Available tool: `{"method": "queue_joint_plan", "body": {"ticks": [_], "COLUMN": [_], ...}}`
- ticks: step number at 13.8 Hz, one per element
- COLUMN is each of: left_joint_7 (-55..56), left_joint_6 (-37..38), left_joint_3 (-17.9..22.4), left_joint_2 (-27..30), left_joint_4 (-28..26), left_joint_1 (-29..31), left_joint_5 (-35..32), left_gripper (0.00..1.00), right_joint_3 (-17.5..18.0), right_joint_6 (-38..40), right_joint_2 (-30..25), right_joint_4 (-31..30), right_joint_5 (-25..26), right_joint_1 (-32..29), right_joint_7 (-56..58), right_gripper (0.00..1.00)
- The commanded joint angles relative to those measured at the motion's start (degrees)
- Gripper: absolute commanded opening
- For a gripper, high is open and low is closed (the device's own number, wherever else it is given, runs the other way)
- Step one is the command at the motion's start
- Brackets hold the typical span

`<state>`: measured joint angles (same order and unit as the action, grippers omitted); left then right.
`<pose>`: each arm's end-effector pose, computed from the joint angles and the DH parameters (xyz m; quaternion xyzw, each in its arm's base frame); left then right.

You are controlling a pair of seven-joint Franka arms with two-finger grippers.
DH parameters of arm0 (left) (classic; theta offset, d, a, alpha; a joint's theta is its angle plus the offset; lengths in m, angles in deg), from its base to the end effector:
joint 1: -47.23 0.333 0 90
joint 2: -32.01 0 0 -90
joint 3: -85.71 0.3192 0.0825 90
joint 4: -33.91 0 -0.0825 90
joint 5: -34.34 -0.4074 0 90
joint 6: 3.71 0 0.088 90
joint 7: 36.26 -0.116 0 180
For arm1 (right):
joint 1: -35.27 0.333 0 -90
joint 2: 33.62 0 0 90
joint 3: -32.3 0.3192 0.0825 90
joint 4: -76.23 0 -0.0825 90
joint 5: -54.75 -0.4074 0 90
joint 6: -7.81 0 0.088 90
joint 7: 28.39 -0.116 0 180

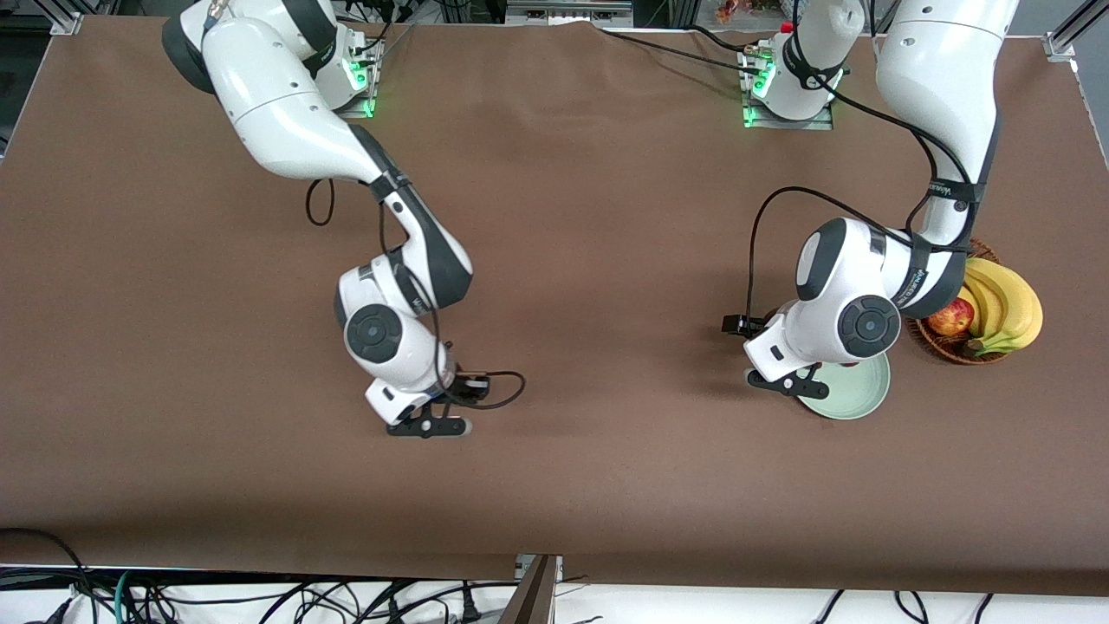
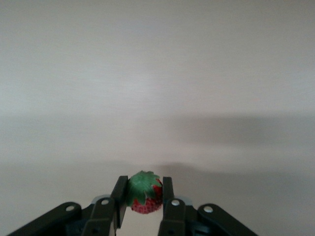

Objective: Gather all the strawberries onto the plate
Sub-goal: 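Carry the third strawberry with the right gripper and release it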

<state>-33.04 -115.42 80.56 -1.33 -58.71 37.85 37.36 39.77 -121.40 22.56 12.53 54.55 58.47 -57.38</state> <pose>0.6583 -0.1686 0.2494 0.9879 -0.0808 -0.1290 0.0289 0.7147 0.3847 0.2144 -0.9948 0.0195 -0.0471 0.0880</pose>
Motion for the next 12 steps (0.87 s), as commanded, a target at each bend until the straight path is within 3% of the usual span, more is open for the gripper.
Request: {"method": "queue_joint_plan", "body": {"ticks": [1, 5, 10, 12], "left_joint_7": [0.5, 0.5, 0.5, 0.5], "left_joint_6": [0.9, 0.9, 0.9, 0.9], "left_joint_3": [0.3, 0.3, 0.3, 0.3], "left_joint_2": [0.0, -0.1, -0.1, -0.1], "left_joint_4": [0.5, 0.5, 0.5, 0.5], "left_joint_1": [-0.3, -0.3, -0.3, -0.3], "left_joint_5": [-0.2, -0.2, -0.2, -0.2], "left_gripper": [1.00, 1.00, 1.00, 1.00], "right_joint_3": [-0.2, -0.2, -0.2, -0.2], "right_joint_6": [-6.1, -20.9, -38.3, -40.0], "right_joint_2": [0.6, 2.9, 7.9, 8.6], "right_joint_4": [0.1, 0.2, 0.4, 1.7], "right_joint_5": [-3.9, -5.6, -5.6, -5.5], "right_joint_1": [4.5, 11.5, 20.2, 22.9], "right_joint_7": [-7.7, -17.5, -21.4, -22.5], "right_gripper": [0.13, 0.14, 0.14, 0.14]}}
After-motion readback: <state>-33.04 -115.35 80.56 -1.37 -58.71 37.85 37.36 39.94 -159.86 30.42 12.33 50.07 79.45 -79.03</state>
